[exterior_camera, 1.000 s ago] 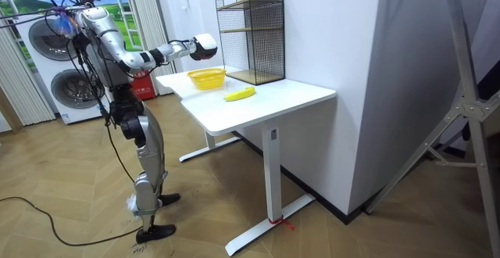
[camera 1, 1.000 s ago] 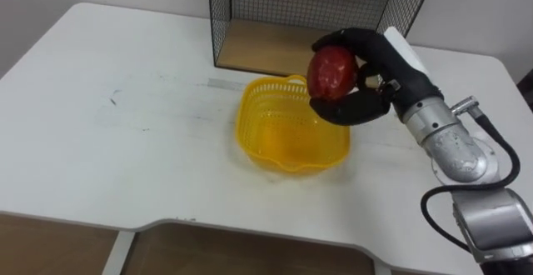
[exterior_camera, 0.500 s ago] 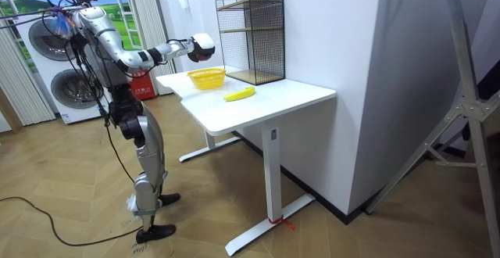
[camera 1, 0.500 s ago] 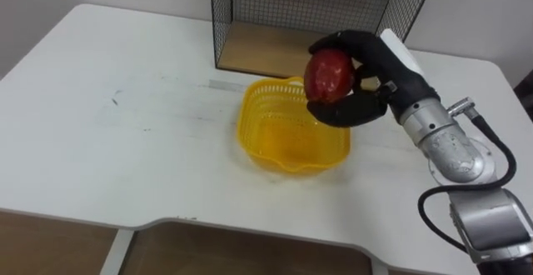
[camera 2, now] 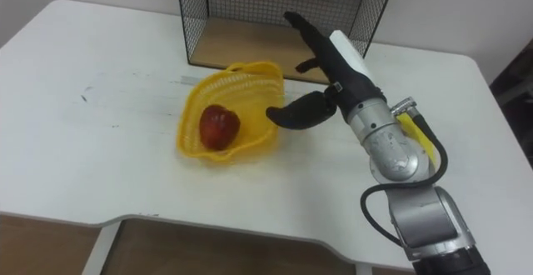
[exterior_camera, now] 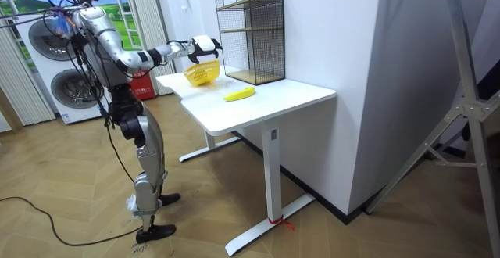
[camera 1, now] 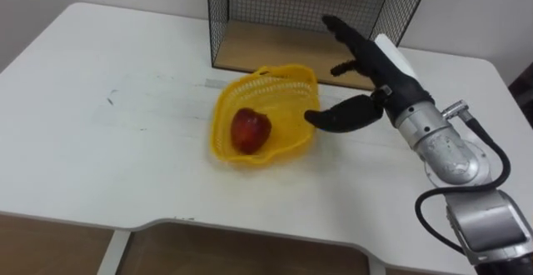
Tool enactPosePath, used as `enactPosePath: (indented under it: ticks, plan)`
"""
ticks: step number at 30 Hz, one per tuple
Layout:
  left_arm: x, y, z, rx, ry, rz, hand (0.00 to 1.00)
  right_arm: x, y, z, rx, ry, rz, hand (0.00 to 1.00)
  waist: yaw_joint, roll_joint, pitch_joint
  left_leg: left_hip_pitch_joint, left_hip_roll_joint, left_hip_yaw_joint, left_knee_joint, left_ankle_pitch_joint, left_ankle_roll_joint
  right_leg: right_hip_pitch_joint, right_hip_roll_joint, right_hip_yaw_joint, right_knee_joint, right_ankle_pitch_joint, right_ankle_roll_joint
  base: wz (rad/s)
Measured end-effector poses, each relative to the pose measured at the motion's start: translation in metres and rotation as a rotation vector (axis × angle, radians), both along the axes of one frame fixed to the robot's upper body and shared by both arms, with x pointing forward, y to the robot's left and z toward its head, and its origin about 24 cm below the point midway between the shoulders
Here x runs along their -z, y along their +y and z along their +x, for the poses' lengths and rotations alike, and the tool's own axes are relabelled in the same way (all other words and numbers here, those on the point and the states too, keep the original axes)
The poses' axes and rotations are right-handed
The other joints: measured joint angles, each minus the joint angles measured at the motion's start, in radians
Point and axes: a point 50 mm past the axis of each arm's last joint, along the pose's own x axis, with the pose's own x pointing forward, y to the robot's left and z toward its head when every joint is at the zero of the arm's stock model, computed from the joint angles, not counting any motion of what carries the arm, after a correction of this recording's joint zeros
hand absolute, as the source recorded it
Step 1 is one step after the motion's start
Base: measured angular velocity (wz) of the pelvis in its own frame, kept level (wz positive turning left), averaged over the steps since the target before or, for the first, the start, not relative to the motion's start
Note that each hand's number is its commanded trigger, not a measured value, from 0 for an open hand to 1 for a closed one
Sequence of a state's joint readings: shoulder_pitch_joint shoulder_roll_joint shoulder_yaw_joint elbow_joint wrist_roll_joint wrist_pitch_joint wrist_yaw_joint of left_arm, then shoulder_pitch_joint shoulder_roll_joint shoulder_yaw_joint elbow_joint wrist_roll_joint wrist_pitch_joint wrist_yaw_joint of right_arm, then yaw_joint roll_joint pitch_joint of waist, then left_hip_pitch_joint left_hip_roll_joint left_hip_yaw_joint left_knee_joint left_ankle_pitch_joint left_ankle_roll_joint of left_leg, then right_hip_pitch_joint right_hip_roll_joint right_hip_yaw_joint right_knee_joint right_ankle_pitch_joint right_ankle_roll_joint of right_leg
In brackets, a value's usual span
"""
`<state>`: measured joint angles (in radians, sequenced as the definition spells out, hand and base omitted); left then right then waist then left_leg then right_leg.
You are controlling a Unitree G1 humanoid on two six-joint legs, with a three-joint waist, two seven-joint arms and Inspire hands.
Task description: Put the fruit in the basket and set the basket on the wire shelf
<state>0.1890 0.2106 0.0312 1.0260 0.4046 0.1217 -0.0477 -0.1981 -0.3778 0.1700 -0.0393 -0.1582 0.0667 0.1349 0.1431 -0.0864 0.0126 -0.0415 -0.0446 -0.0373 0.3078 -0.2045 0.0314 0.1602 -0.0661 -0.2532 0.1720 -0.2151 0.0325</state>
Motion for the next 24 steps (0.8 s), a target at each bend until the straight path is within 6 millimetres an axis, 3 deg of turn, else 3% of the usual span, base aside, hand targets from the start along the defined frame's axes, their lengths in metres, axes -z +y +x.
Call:
enactPosePath:
  ticks: [13, 24]
  plan:
    - [-0.0015, -0.0001, 0.0046, 0.007, -0.022, 0.001, 0.0, 0.0012, 0.0002, 0.0, 0.0, 0.004, -0.006, 0.0, -0.001, -0.003, -0.002, -0.001, 0.0, 0.0, 0.0, 0.0, 0.0, -0.001, 0.0, -0.001, 0.0, 0.0, 0.0, 0.0]
    - [-0.0015, -0.0004, 0.0029, 0.008, -0.029, -0.003, 0.0, -0.0044, -0.0034, 0.0004, 0.03, -0.035, -0.005, 0.0, -0.011, -0.001, -0.0084, -0.005, -0.001, 0.0, 0.001, 0.0, 0.0, 0.0, 0.0, -0.001, 0.0, 0.0, 0.0, 0.0]
